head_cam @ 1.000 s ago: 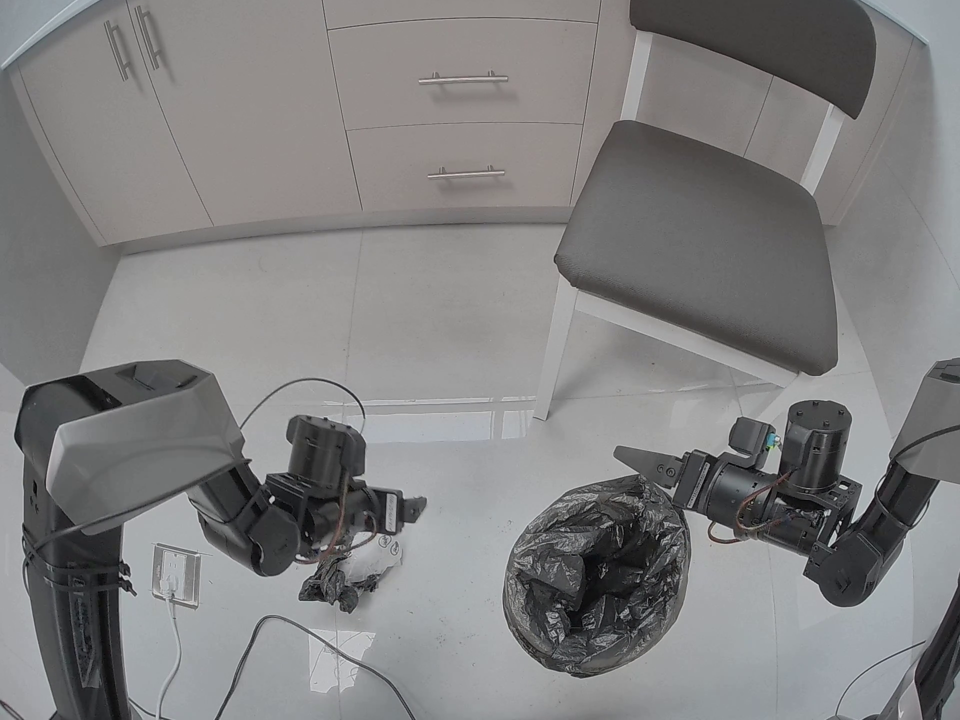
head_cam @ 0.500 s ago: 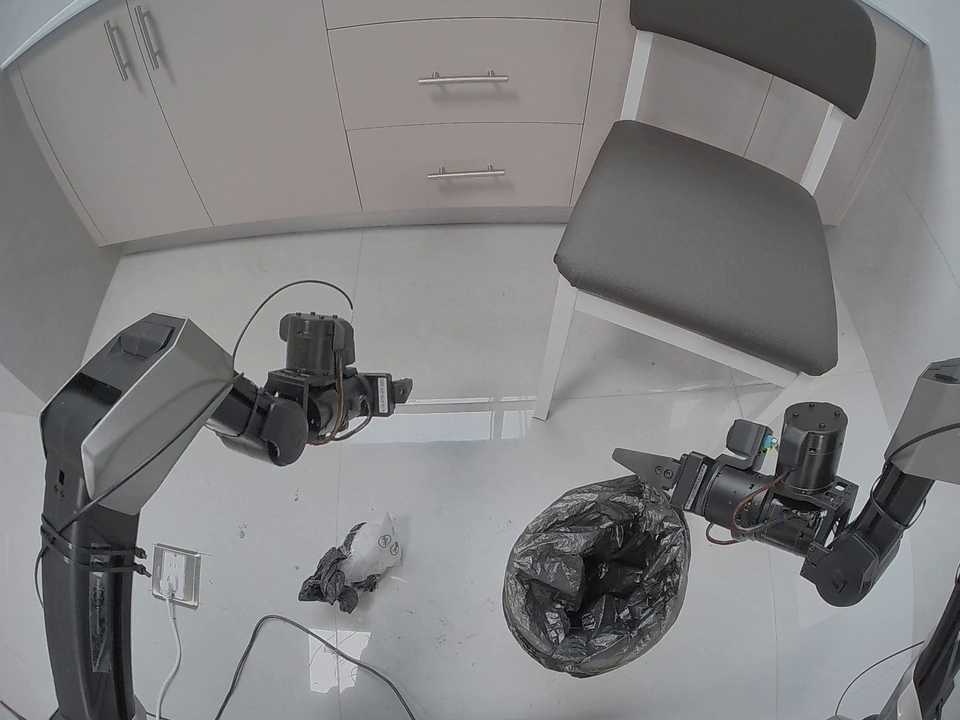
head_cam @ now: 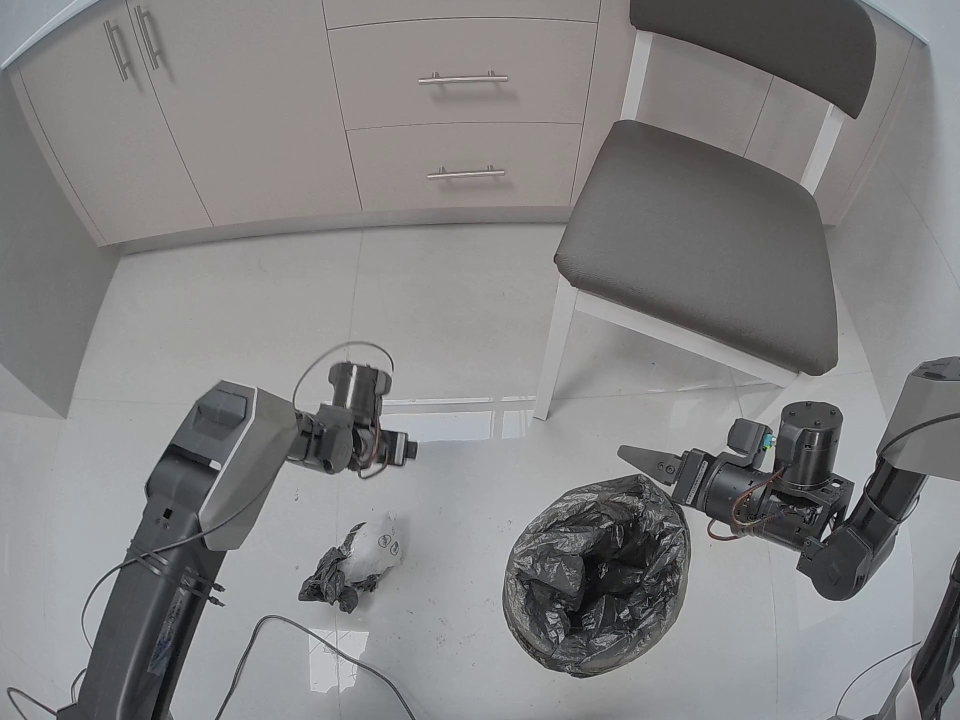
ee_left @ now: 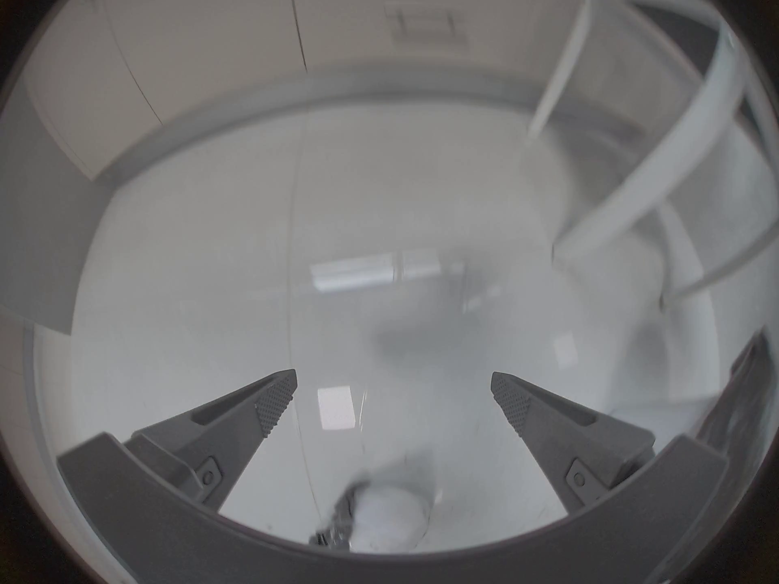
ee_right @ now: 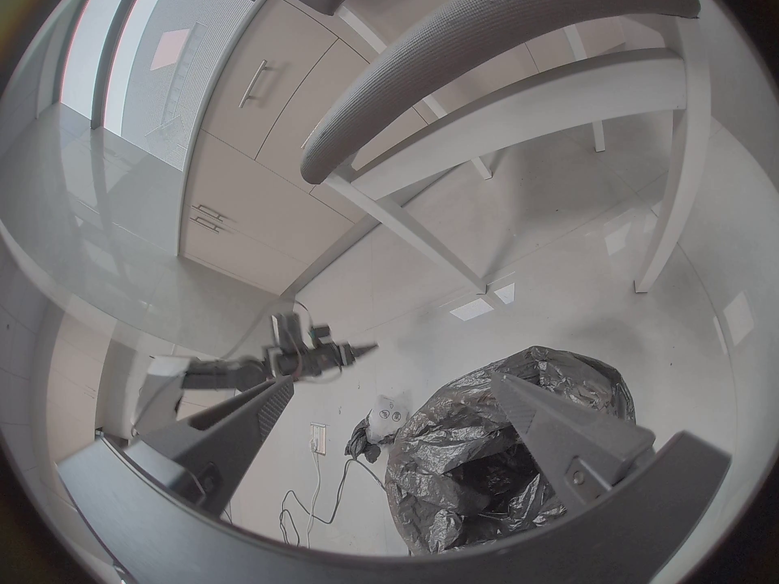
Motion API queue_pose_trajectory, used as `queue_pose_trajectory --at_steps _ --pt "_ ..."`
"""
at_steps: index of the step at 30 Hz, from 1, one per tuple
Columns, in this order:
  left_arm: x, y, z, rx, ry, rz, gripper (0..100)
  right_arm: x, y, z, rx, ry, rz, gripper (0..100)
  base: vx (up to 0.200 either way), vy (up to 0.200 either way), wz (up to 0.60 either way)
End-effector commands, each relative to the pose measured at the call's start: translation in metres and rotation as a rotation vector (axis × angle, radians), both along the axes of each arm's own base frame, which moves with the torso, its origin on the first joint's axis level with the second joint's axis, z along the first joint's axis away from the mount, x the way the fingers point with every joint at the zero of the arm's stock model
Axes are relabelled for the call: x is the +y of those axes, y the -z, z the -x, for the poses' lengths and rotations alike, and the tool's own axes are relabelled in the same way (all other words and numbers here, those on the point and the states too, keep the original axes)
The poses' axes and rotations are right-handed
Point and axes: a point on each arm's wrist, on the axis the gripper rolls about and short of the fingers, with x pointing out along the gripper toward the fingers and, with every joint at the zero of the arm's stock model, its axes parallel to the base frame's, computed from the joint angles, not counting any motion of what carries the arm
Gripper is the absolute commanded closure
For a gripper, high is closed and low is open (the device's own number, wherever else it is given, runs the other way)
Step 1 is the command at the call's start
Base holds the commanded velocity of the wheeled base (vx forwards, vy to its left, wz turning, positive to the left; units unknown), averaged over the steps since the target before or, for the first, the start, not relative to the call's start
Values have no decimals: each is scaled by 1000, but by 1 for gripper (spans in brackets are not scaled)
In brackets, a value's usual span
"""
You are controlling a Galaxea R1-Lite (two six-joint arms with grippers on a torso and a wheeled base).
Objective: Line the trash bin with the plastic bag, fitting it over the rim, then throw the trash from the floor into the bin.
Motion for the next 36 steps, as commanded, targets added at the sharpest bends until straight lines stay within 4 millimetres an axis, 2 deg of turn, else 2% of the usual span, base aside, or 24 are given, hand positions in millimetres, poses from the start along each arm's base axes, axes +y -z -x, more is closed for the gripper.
queue_pose_trajectory --at_steps 1,5,9,28,29,36 --pt "3 109 29 275 12 -94 0 -3 7 -5 15 14 6 0 0 0 0" --pt "7 141 47 412 2 -126 0 -3 7 -5 15 14 6 0 0 0 0" --pt "4 142 53 458 -13 -125 0 -3 7 -5 16 16 5 0 0 0 0" --pt "1 143 55 449 -41 -181 0 -4 8 -6 19 19 6 0 0 0 0" --pt "1 143 55 449 -41 -181 100 -4 8 -6 19 19 6 0 0 0 0" --pt "0 143 57 470 -48 -183 100 -4 8 -6 19 19 6 0 0 0 0"
